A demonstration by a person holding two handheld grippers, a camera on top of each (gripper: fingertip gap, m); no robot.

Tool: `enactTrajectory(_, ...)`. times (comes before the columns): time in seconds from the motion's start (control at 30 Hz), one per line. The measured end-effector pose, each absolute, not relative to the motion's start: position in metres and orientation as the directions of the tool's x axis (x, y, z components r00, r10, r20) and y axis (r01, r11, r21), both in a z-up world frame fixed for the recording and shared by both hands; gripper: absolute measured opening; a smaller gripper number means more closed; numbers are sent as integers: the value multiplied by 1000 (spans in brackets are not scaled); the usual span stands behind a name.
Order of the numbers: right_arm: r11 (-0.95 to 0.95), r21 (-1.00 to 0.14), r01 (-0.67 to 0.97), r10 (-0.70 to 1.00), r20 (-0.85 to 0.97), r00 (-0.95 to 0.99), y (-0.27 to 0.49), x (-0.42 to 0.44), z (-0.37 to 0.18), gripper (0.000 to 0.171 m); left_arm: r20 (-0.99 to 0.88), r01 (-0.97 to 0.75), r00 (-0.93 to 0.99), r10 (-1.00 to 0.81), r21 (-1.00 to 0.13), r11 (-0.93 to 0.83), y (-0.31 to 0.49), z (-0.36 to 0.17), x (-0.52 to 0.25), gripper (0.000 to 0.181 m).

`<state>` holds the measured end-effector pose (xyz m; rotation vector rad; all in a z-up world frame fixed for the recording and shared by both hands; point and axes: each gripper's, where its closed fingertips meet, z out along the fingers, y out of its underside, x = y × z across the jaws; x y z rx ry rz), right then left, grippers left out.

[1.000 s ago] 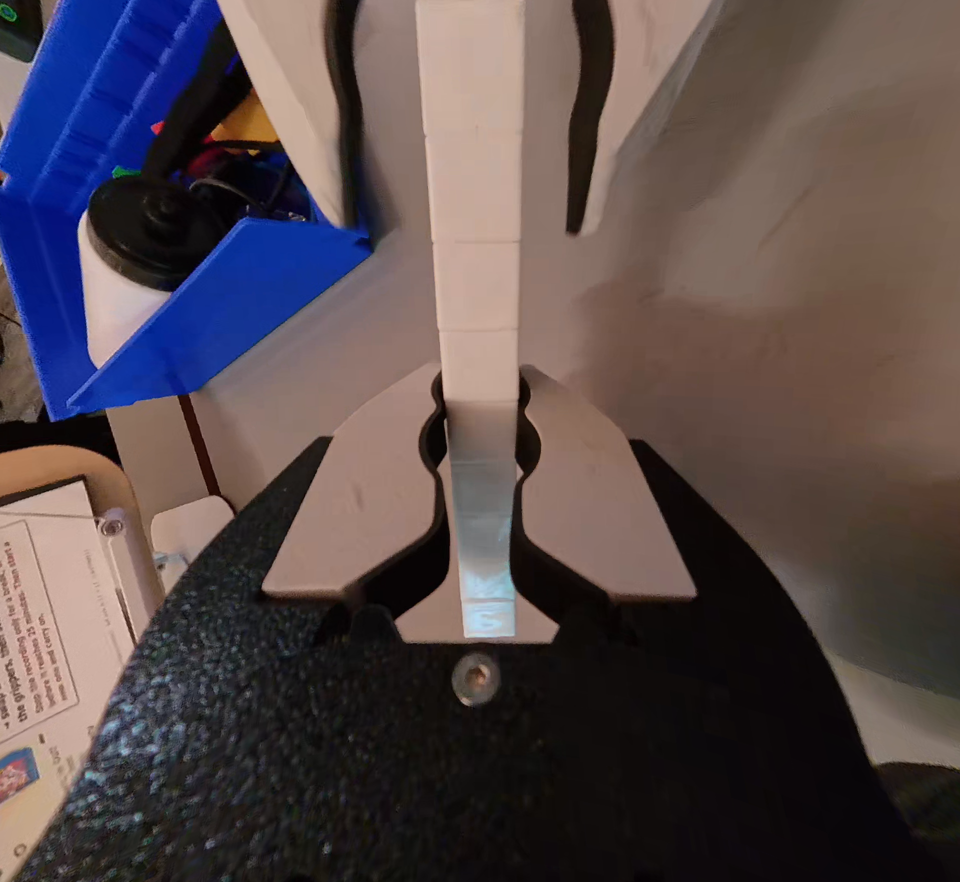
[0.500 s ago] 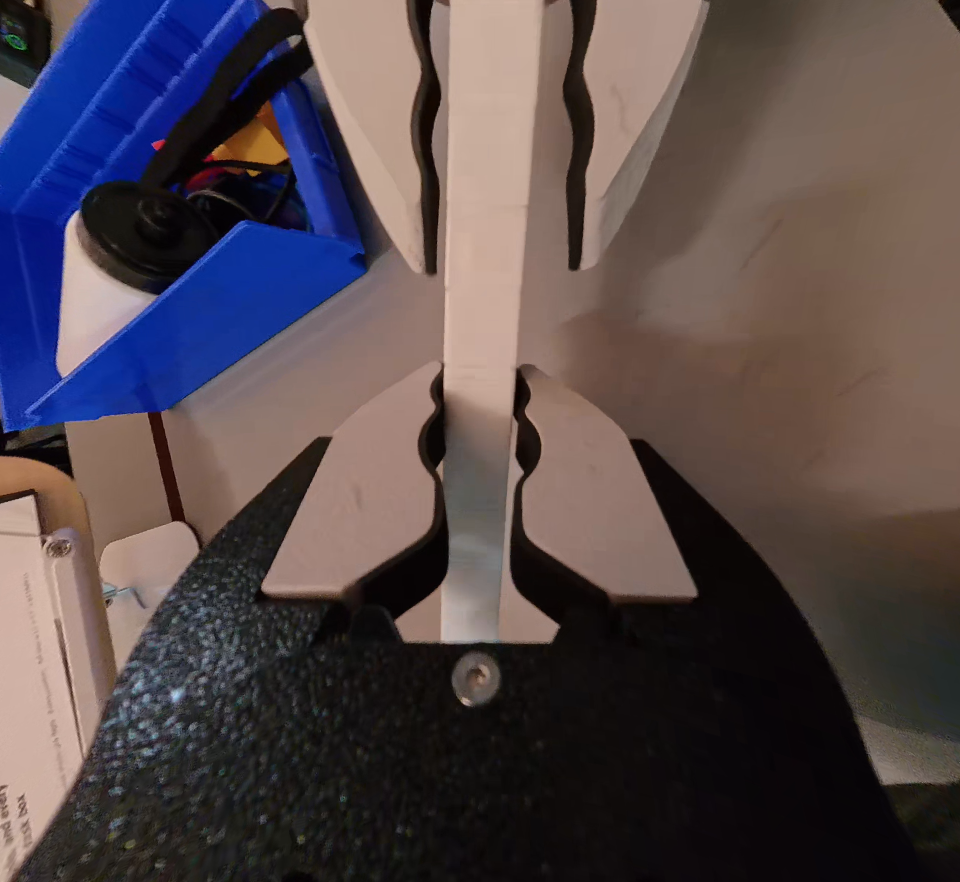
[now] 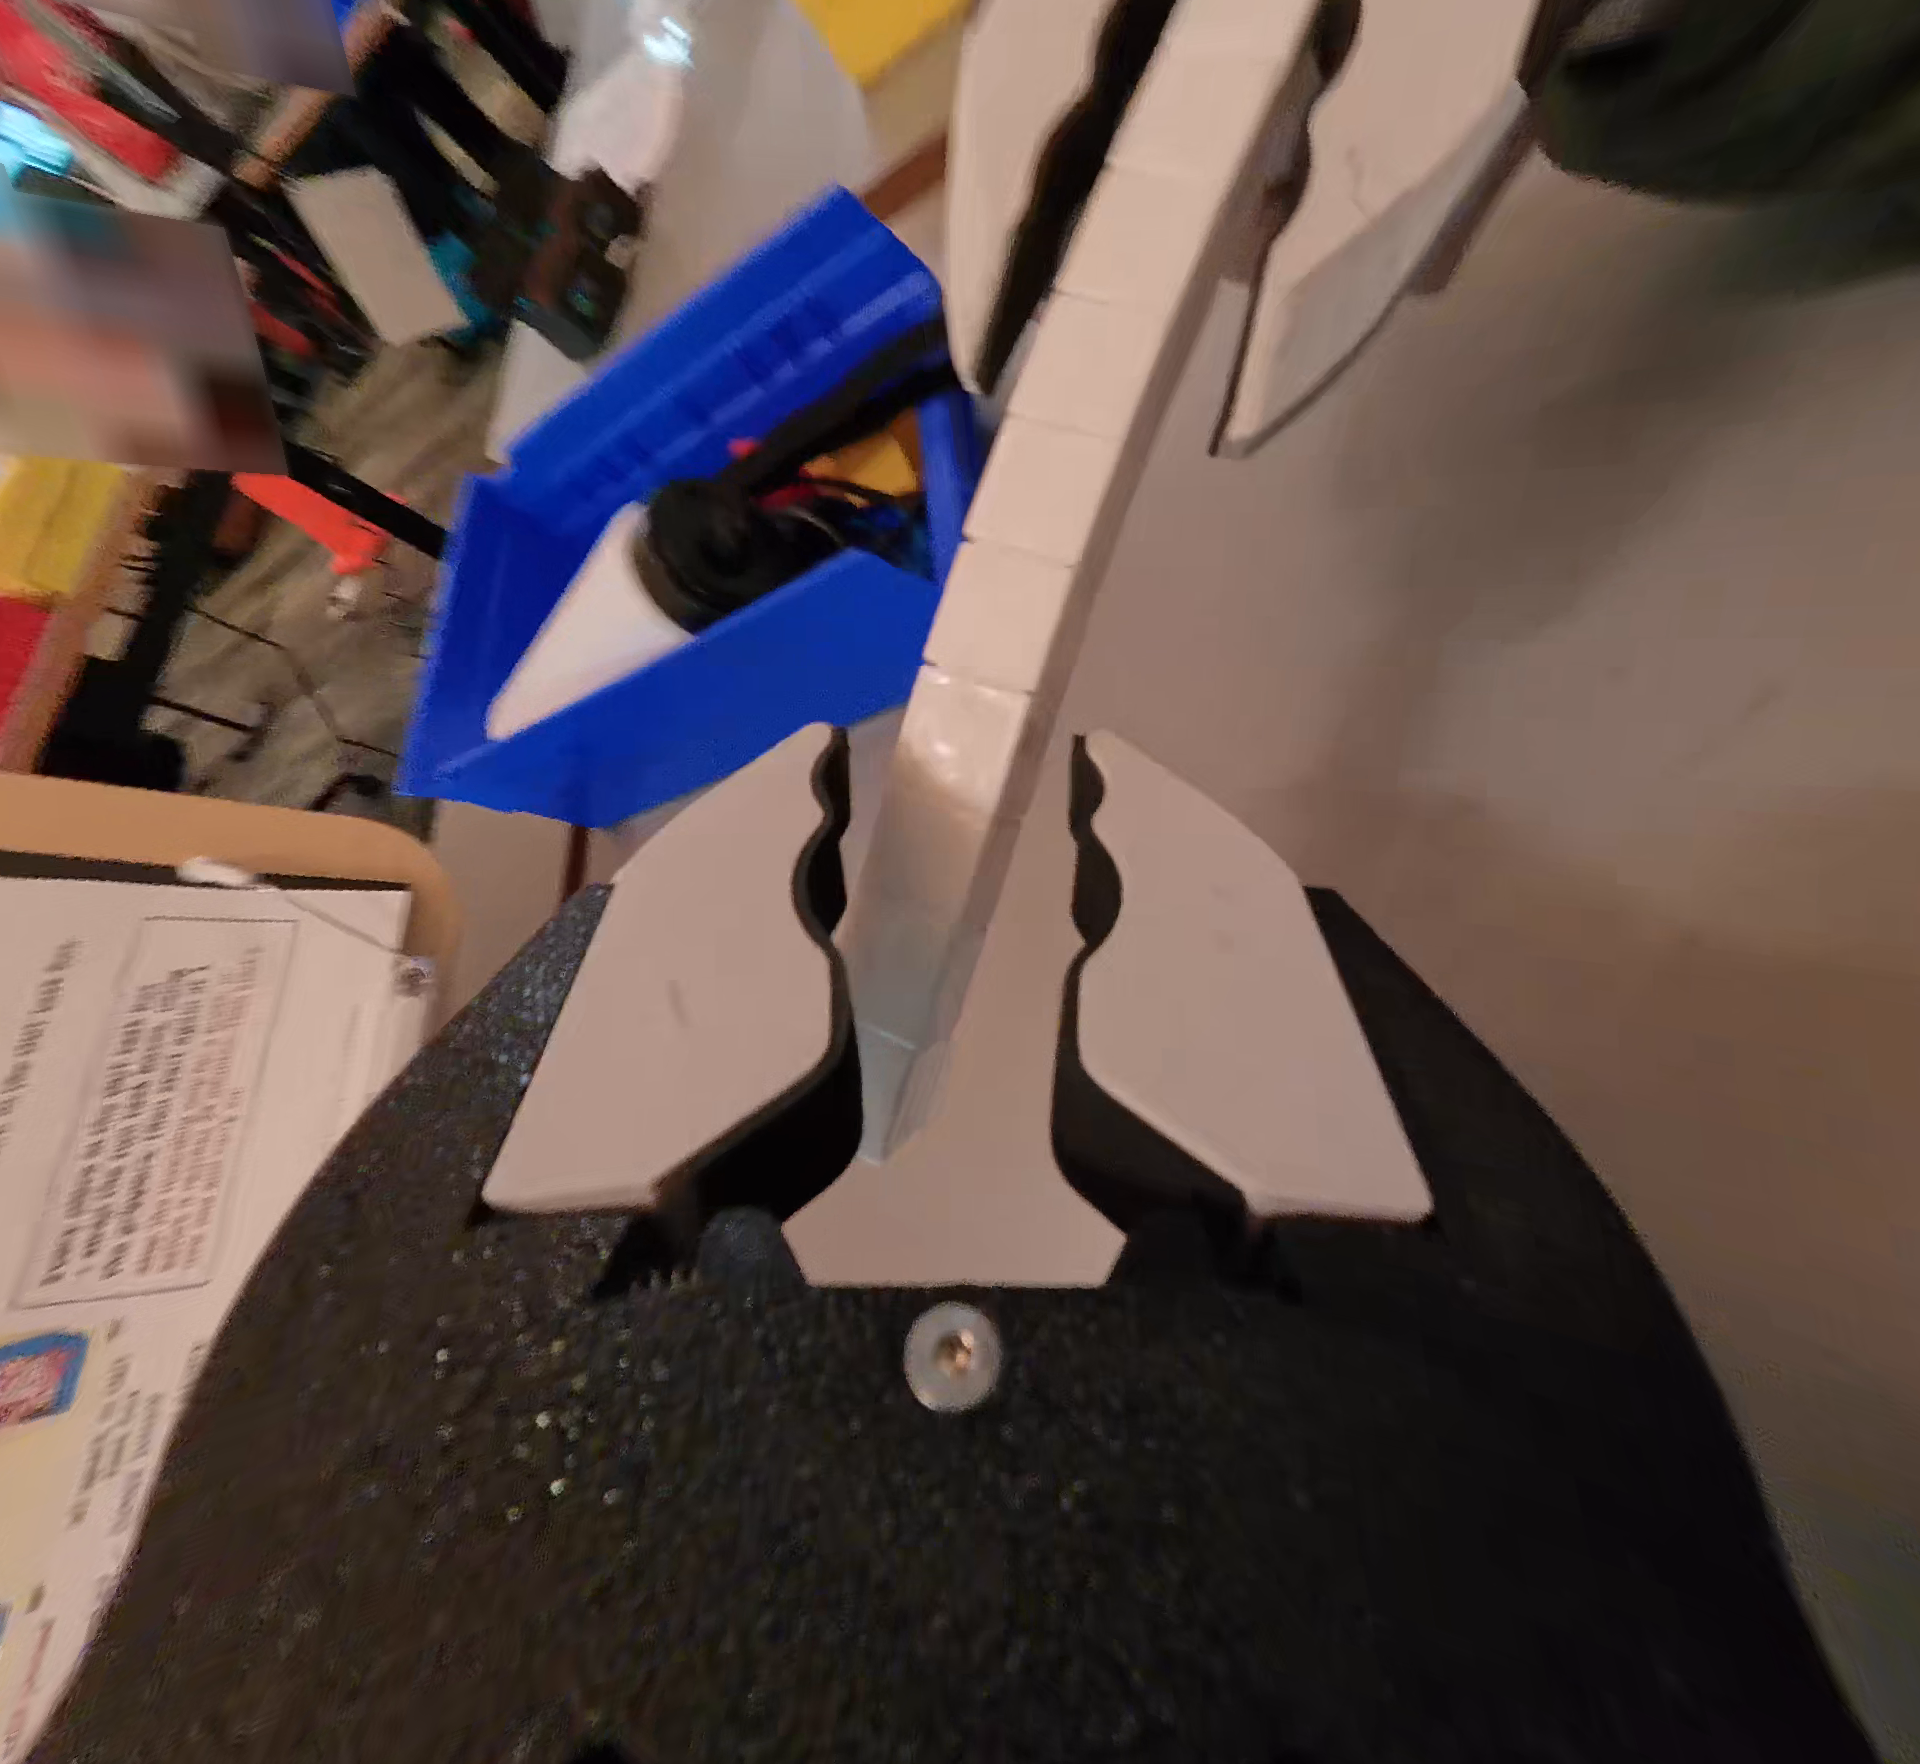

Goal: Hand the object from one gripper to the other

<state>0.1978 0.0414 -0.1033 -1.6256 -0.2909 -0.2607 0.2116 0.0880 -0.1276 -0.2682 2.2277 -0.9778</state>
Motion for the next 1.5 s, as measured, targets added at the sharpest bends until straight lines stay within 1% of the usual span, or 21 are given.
enactTrajectory(0.03, -39, -943, 331, 8, 331, 944, 40, 200, -98, 39, -522, 96, -709, -474, -738, 668, 90, -116, 216, 45)
enactTrajectory(0.13, 83, -962, 260, -48, 256, 965, 31, 208, -76, 39, -514, 177, -609, -604, -830, 529, 100, -76, 219, 55)
enactTrajectory(0.23, 219, -957, 191, -95, 174, 980, 16, 219, -56, 39, -391, 288, -560, -730, -918, 271, 113, -30, 212, 62)
enactTrajectory(0.3, 317, -938, 142, -118, 110, 987, 5, 225, -42, 39, -250, 280, -596, -763, -955, 95, 122, -17, 209, 66)
enactTrajectory(0.37, 425, -901, 87, -105, 46, 993, -6, 227, -28, 39, -107, 198, -636, -764, -980, -28, 126, -20, 216, 68)
enactTrajectory(0.43, 496, -867, 39, -80, -1, 997, -11, 226, -20, 39, 10, 112, -732, -681, -985, -134, 111, -26, 216, 66)
enactTrajectory(0.5, 523, -852, -4, -31, -24, 999, -6, 220, -18, 39, 106, 38, -829, -549, -969, -245, 87, -26, 212, 57)
enactTrajectory(0.57, 538, -842, -34, 0, -41, 999, 3, 214, -19, 39, 157, -15, -892, -424, -947, -321, 64, -24, 206, 53)
enactTrajectory(0.67, 541, -837, -78, 43, -64, 997, 15, 206, -23, 39, 159, -57, -932, -326, -952, -301, 41, -30, 198, 49)
enactTrajectory(0.77, 516, -853, -76, 63, -50, 997, 25, 198, -28, 39, 98, -16, -936, -338, -971, -238, 34, -37, 195, 39)
enactTrajectory(0.8, 511, -857, -65, 58, -40, 997, 27, 197, -29, 39, 89, -9, -939, -333, -972, -233, 33, -37, 194, 38)
enactTrajectory(0.87, 506, -859, -78, 79, -44, 996, 29, 194, -29, 39, 93, -15, -939, -332, -973, -230, 35, -38, 194, 29)
enactTrajectory(0.93, 492, -867, -74, 80, -40, 996, 32, 194, -32, 39, 93, -12, -936, -340, -972, -234, 36, -38, 196, 26)
enactTrajectory(1.03, 470, -879, -79, 89, -42, 995, 35, 194, -38, 39, 101, -12, -932, -347, -968, -250, 38, -38, 198, 25)
enactTrajectory(1.17, 448, -888, -103, 108, -60, 992, 41, 194, -44, 39, 119, -35, -927, -356, -972, -233, 35, -43, 202, 34)
enactTrajectory(1.27, 458, -881, -117, 118, -70, 991, 41, 194, -44, 39, 88, -21, -938, -335, -980, -198, 34, -43, 197, 24)
enactTrajectory(1.33, 428, -896, -121, 130, -72, 989, 43, 193, -48, 39, 65, -7, -933, -353, -987, -163, 34, -43, 196, 24)
enactTrajectory(1.37, 388, -915, -110, 122, -68, 990, 46, 194, -53, 40, 52, -1, -931, -361, -990, -140, 34, -44, 196, 24)
enactTrajectory(1.43, 259, -965, -30, 34, -22, 999, 52, 204, -71, 42, 37, -9, -921, -389, -997, -75, 36, -49, 198, 23)
enactTrajectory(1.5, 176, -976, 127, -91, 112, 989, 49, 215, -78, 54, 20, -28, -882, -472, -1000, 10, 44, -56, 205, 23)
